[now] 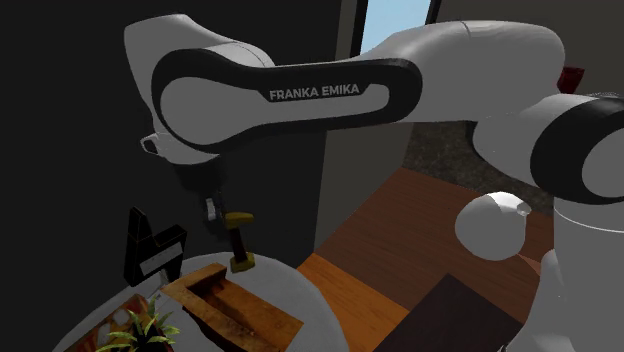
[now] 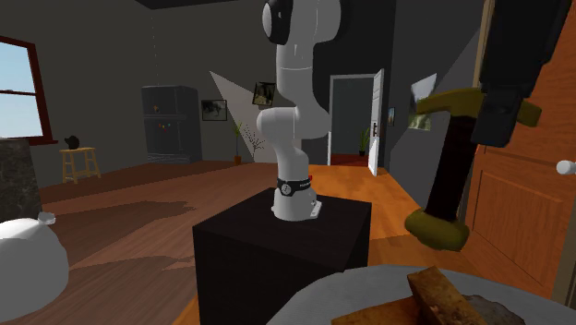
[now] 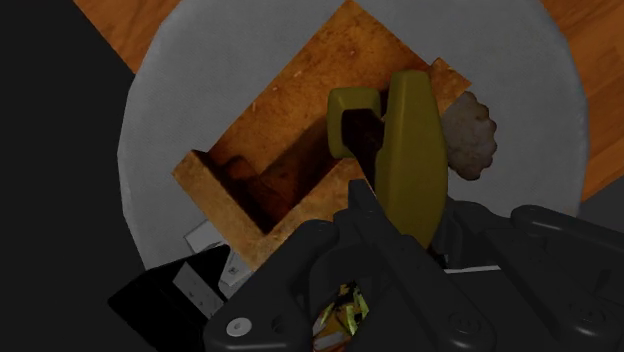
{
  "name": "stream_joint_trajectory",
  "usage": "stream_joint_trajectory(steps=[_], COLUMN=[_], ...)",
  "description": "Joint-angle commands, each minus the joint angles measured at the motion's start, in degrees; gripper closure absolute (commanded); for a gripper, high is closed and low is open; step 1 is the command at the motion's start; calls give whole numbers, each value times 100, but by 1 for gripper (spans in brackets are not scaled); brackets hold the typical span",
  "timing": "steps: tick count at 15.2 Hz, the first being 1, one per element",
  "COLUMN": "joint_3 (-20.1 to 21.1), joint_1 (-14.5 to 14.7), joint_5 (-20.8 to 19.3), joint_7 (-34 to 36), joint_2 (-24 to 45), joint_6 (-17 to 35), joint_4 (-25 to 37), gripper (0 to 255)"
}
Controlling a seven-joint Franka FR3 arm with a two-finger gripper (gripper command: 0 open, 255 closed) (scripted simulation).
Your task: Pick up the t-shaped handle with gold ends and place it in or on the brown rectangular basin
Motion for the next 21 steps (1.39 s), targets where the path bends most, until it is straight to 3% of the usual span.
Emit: stream_joint_trajectory(steps=[1, 21], joint_3=[-26, -74], joint_1=[37, -71], joint_5=[-58, -135], joint_7=[-18, 140], joint_2=[219, 339], joint_6=[-71, 1398], joint_4=[285, -1087], gripper=[255, 255])
